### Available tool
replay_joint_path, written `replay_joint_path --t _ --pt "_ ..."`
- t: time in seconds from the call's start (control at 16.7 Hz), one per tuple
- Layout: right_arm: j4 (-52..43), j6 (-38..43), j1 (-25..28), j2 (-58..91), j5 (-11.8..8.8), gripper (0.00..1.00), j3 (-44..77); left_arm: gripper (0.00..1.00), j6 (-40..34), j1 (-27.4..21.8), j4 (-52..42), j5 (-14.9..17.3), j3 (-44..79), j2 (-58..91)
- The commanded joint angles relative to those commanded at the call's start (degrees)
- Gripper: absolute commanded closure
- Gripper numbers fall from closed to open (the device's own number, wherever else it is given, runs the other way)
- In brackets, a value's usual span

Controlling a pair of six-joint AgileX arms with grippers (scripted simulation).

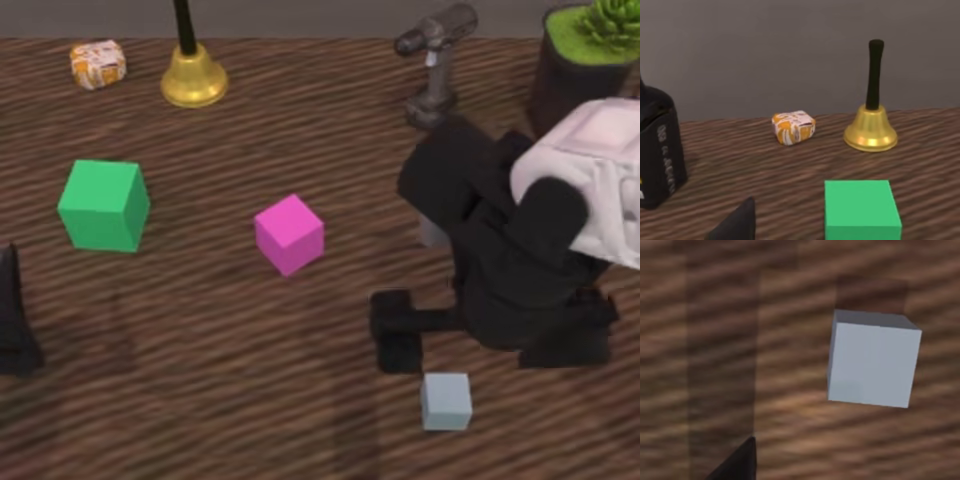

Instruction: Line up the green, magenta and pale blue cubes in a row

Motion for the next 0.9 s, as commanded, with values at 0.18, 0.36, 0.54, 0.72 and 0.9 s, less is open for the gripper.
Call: replay_joint_path --t 0.18,0.36,0.54,0.72,0.9 --pt "5.2 -3.7 -0.3 -9.3 -0.3 0.0 -7.2 0.0 2.4 -3.5 -8.9 1.1 11.3 10.6" --pt "11.8 -8.4 -1.9 -21.9 -0.7 0.0 -16.5 0.0 5.2 -7.6 -20.4 2.3 24.5 25.8" --pt "19.1 -13.7 -5.3 -36.0 -1.1 0.0 -26.9 0.0 8.1 -11.8 -33.9 3.4 38.9 45.2" --pt "27.2 -19.6 -10.6 -50.8 -1.6 0.0 -38.1 0.0 10.8 -15.8 -47.6 4.3 53.9 66.4" --pt "34.8 -25.3 -17.2 -63.9 -1.8 0.0 -48.1 0.0 13.4 -19.2 -59.3 4.5 69.6 87.1"
